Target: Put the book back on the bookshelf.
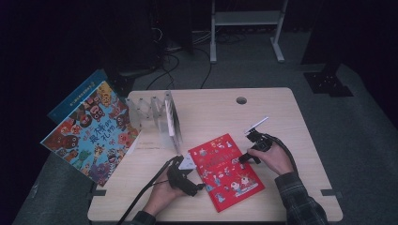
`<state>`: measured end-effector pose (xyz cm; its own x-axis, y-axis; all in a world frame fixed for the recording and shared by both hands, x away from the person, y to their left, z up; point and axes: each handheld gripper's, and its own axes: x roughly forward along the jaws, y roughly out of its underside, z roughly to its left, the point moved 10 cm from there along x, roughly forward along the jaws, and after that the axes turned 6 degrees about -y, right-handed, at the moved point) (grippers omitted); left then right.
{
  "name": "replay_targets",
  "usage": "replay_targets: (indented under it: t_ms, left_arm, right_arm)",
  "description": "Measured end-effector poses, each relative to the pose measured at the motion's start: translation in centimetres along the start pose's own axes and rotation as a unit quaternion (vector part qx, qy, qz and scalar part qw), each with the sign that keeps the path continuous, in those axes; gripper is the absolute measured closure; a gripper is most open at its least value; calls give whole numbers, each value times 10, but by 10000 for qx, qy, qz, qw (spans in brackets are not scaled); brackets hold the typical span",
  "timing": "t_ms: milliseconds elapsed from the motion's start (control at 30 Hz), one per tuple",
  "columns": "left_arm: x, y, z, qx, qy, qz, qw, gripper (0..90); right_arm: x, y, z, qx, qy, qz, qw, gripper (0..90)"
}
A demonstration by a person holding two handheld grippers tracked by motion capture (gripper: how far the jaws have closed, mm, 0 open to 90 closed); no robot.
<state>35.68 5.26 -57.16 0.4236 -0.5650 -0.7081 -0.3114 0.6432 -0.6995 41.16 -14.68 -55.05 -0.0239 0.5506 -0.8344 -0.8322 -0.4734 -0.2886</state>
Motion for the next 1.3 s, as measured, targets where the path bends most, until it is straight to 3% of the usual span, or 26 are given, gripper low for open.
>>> replay_targets:
  t_ms: [133, 267, 533, 933, 1133, 1300]
  left_arm:
    - [0, 0, 0, -3, 0, -3, 10000, 0]
    - [0, 0, 0, -2, 3, -5, 10000, 0]
    - [0, 0, 1, 7, 18, -6, 10000, 0]
    - [-1, 1, 2, -1, 1, -10, 10000, 0]
    - [-1, 2, 5, -37, -27, -35, 10000, 0]
    - [-2, 3, 7, -25, -29, -25, 10000, 0]
  right_arm:
    - [2, 1, 0, -37, 114, 219, 9997, 631]
    - [2, 0, 1, -49, 144, 258, 9996, 630]
    - [-10, -4, 7, -159, 48, -5, 9999, 657]
    - [-35, -28, 30, -456, -210, -235, 9985, 658]
    - [-37, -36, 38, -537, -267, -17, 9982, 653]
    - [-29, -37, 32, -415, -342, 175, 9984, 664]
